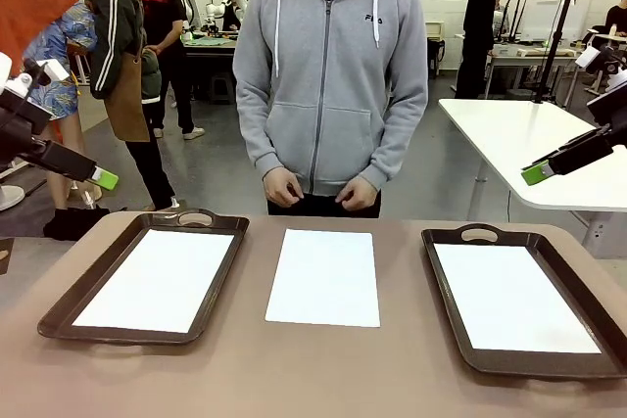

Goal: Sort the A4 documents.
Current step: Receive the A4 Paper.

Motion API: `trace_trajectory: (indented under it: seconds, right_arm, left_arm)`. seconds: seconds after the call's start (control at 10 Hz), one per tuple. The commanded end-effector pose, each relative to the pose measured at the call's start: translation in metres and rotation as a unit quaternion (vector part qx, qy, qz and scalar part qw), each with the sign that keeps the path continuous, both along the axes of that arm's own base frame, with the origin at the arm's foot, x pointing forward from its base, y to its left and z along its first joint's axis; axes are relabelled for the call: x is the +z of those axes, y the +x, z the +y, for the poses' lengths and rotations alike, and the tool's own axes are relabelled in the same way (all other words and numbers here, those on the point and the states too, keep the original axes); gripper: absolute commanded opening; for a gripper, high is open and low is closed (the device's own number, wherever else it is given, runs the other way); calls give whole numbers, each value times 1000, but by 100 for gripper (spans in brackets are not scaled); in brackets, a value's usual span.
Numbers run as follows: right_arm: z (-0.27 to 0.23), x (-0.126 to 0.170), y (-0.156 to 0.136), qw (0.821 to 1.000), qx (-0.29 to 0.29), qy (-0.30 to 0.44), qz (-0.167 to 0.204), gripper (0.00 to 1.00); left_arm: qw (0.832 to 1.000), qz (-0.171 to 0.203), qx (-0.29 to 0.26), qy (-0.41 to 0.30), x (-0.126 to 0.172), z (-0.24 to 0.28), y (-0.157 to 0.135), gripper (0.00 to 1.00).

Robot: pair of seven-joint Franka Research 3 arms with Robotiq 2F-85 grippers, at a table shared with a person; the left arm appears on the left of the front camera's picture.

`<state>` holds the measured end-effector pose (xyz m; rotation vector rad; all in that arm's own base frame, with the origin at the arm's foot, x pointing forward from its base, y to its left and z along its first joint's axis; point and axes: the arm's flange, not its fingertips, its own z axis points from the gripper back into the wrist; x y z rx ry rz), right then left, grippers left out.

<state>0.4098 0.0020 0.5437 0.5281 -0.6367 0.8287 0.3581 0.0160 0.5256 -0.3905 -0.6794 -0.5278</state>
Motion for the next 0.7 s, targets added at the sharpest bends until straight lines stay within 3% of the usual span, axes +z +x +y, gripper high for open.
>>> trace_trajectory:
  seconds: [0.0, 0.4, 0.6]
  right_arm:
    - [2, -1, 1, 1000, 3, 3, 0, 100]
    - [2, -1, 1, 1000, 3, 3, 0, 100]
    - [2, -1, 1, 1000, 3, 3, 0, 100]
  left_arm:
    - [1000, 4, -12, 8, 0, 4, 6, 100]
    - [1000, 11, -29, 0, 2, 5, 11, 100]
    - [1000, 10, -3, 0, -2, 0, 3, 100]
